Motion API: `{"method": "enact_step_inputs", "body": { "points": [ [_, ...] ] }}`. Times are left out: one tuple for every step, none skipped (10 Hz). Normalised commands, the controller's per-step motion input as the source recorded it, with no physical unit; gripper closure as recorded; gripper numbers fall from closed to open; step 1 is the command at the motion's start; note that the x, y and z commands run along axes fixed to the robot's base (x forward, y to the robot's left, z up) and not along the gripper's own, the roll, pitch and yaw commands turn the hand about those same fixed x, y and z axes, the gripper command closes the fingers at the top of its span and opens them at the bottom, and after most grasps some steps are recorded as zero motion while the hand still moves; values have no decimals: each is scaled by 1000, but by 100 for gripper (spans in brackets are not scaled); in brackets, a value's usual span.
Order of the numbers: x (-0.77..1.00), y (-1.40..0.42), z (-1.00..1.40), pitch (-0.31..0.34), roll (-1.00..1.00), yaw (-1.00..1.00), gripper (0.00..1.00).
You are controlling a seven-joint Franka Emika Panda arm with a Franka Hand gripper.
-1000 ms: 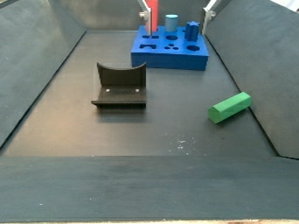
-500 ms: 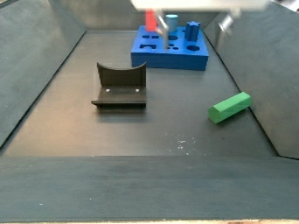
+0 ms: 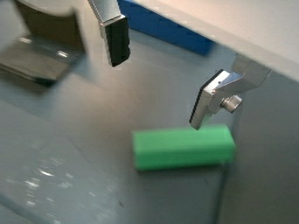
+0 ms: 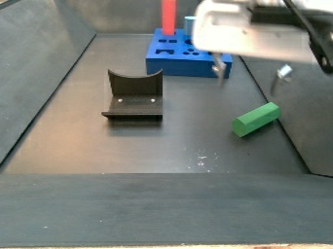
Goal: Pick up the hexagon object. Move up. Place the hexagon object on the fixture. Regrasp the hexagon object. Move to above the board. Insert the hexagon object.
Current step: Pick up the hexagon object.
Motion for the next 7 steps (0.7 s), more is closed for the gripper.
{"method": "enact_step_inputs", "body": {
  "points": [
    [-580, 94, -863, -114, -129, -677, 0],
    [-383, 0, -737, -171, -147, -763, 0],
    [-211, 0, -554, -233, -211, -797, 0],
    [0, 0, -323, -299, -326, -754, 0],
    [377, 137, -269, -219, -390, -546, 0],
    [314, 191, -397, -123, -316, -540, 0],
    [251, 191, -434, -99, -303, -549, 0]
  ]
}}
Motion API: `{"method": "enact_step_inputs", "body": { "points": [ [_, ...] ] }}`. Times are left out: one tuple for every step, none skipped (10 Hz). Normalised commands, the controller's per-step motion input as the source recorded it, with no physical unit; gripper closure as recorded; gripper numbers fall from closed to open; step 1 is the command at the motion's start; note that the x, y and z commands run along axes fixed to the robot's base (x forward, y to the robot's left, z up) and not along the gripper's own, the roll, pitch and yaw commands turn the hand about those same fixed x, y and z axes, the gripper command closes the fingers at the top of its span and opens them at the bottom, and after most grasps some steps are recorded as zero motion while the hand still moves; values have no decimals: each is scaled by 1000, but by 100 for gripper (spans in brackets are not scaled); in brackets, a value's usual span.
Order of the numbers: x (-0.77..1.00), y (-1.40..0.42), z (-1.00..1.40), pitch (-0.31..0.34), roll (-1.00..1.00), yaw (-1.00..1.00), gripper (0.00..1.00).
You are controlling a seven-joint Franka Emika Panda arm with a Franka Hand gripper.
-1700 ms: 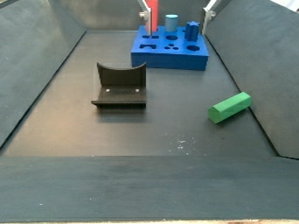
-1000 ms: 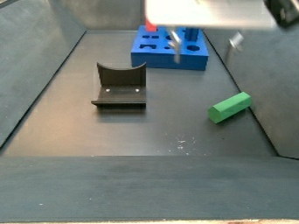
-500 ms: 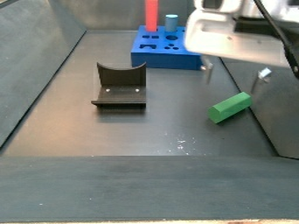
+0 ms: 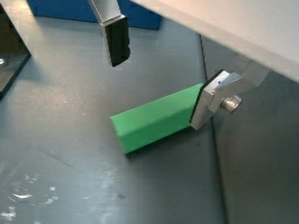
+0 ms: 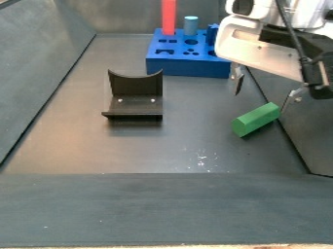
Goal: Pick up the hexagon object. Move up. Place the hexagon object on the fixture. Regrasp the hexagon object. Move to above the board. Insert the hexagon object.
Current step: Pick up the hexagon object.
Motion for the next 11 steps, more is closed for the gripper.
{"method": "enact_step_inputs", "body": {
  "points": [
    [151, 183, -491, -66, -283, -560, 0],
    [71, 383, -891, 0, -117, -506, 0],
    [186, 429, -1000, 4, -19, -529, 0],
    [160, 409, -1000, 0, -33, -580, 0],
    [143, 191, -789, -3, -146, -666, 0],
    [71, 0, -369, -153, -274, -737, 0],
    [49, -37, -420, -173, -221, -711, 0],
    [0, -120, -580, -81, -171, -714, 0],
    [0, -157, -549, -49, -199, -637, 0],
    [54, -143, -786, -43, -157, -391, 0],
    [-37, 0, -163, -96, -147, -37, 0]
  ]
}}
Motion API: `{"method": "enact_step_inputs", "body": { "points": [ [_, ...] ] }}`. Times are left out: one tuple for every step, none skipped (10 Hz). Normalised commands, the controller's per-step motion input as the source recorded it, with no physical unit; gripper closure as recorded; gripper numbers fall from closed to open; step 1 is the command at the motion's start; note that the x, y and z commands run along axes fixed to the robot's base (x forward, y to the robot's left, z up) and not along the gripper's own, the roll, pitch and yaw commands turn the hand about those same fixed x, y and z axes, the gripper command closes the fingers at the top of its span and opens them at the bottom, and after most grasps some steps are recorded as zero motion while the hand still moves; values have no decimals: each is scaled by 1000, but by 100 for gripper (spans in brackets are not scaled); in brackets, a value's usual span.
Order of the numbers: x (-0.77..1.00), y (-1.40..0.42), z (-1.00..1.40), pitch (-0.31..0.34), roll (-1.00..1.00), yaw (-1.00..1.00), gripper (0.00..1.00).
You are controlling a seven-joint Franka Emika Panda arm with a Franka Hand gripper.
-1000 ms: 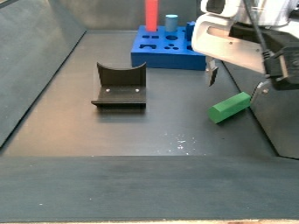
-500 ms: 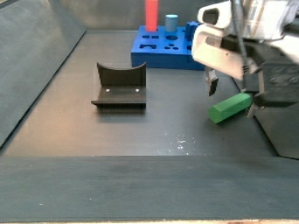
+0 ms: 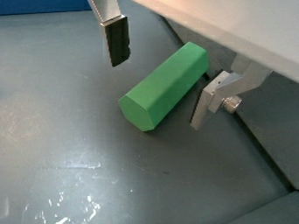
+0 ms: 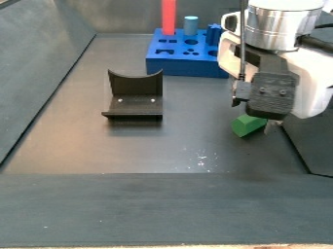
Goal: Pick up the hexagon object. Move up. Place the hexagon object on the fixture. Regrasp the hexagon object. Move to above the board. Insert the hexagon object.
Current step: Pick up the hexagon object.
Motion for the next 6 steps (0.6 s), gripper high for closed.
{"method": "enact_step_inputs", "body": {
  "points": [
    [-60, -49, -311, -156, -43, 0, 0],
    [143, 0, -891, -57, -80, 497, 0],
    [63, 0, -923, -51, -79, 400, 0],
    [0, -134, -857, -27, -117, 317, 0],
    [-29, -294, -680, -51, -187, 189, 0],
    [-149, -357, -537, -40, -270, 86, 0]
  ]
}}
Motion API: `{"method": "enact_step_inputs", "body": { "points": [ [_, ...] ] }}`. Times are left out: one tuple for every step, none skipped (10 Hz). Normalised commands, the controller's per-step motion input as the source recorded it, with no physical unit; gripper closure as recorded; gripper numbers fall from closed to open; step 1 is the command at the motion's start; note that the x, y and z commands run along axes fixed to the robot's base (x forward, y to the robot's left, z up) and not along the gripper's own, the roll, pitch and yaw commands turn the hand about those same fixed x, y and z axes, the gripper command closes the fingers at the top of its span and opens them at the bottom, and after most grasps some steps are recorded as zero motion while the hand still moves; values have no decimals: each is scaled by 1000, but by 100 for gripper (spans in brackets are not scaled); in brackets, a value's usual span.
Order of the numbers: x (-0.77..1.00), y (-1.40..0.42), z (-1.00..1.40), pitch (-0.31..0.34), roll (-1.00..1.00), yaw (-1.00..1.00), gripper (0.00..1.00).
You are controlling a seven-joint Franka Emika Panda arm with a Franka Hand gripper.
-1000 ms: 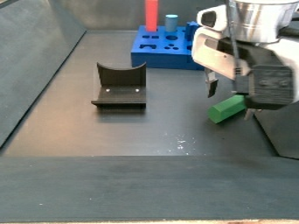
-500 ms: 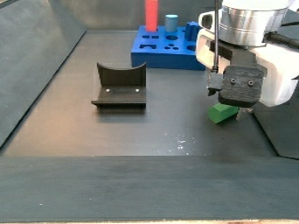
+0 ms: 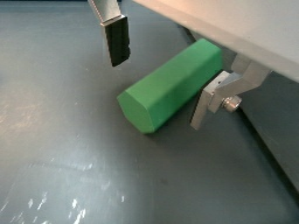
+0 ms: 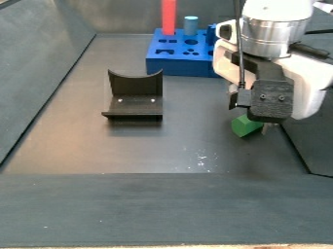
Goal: Pick up the hexagon object. Move up. Place the hexagon object on the fixture. Regrasp the hexagon object. Move to above the board. Insert the hexagon object.
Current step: Pick up the hexagon object.
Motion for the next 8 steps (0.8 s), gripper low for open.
{"method": "enact_step_inputs", "body": {
  "points": [
    [-169, -286, -386, -7, -354, 0, 0],
    [-120, -186, -523, -50, -283, 0, 0],
    [-111, 0, -471, -31, -330, 0, 0],
    [-94, 60, -320, -131, -409, -31, 0],
    [-83, 100, -380, -144, -390, -43, 0],
    [0, 143, -171, -170, -494, -89, 0],
    [83, 234, 0, -239, -500, -134, 0],
    [171, 257, 11, -274, -500, -100, 0]
  ]
}}
